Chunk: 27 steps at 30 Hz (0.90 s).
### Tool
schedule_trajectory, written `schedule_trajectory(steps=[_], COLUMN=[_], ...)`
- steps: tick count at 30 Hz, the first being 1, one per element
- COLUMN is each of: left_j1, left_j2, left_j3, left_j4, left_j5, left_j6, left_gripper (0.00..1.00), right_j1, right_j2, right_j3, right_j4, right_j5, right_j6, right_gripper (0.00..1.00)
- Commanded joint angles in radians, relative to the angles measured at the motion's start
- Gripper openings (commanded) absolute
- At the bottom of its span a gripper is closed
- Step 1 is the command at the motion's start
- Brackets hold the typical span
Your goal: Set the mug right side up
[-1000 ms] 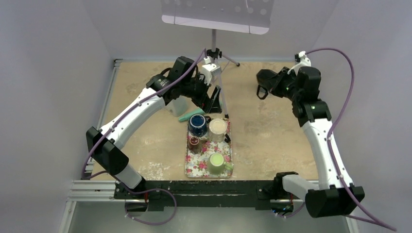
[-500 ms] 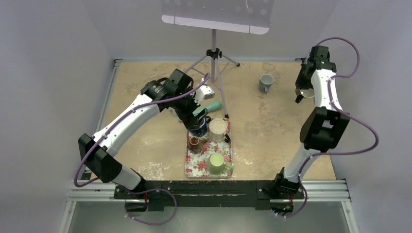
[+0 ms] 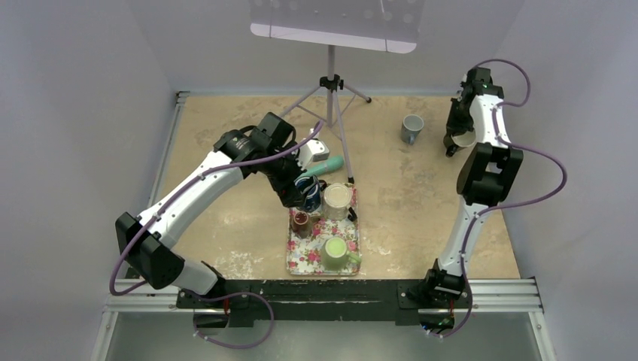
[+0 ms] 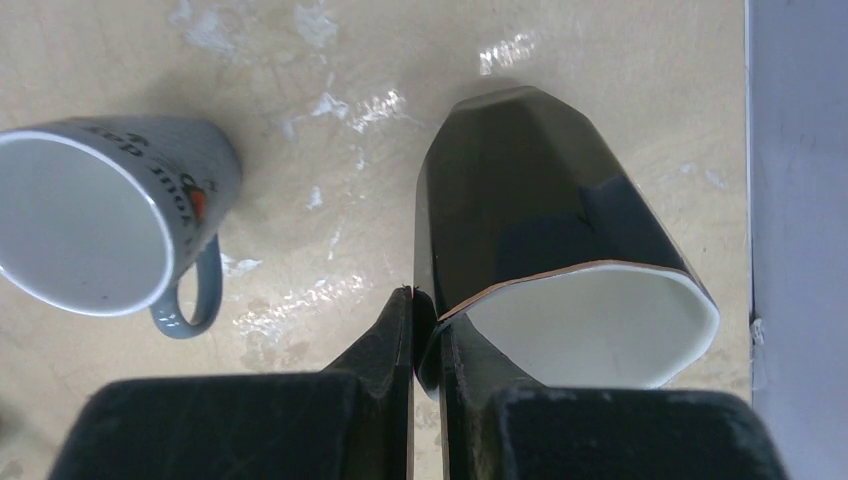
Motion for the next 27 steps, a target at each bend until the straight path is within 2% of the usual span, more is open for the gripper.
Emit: schedule_trajectory(steps=[1, 3, 6, 10, 22, 25, 27], left_j1=[0.0, 0.001, -0.002, -0.011, -0.148, -0.153, -0.153], left_j2=[0.008, 0.011, 0.01, 0.006, 0.106, 0.141, 0.14], left_j3=[0.016, 0.018, 0.019, 0.023, 0.182, 0.237, 0.241], left_j4=[0.001, -0.001, -0.011, -0.021, -0.056, -0.069, -0.075], left_j5=[0.052, 0.071, 0.102, 0.154, 0.265, 0.283, 0.273], left_j6=[0.015, 0.016, 0.024, 0.049, 0.089, 0.069, 0.064], left_gripper=[0.97, 0.97, 0.97, 0.97, 0.95, 0.95, 0.94], right_j1=[0.023, 0.025, 0.025, 0.025, 0.026, 0.024, 0.024], right_j2=[0.022, 0.057, 0.066, 0.047, -0.163, -0.172, -0.13], right_j3=[0.135, 0.156, 0.152, 0.178, 0.176, 0.068, 0.052], right_j4=[-0.001, -0.02, -0.008, 0.016, 0.116, 0.188, 0.1], right_j5=[-0.023, -0.048, -0.074, -0.076, -0.091, -0.068, -0.065], right_j6=[-0.036, -0.038, -0.037, -0.037, -0.041, -0.057, -0.048], right_gripper=[0.0, 0.07, 0.26, 0.43, 0.65, 0.64, 0.61])
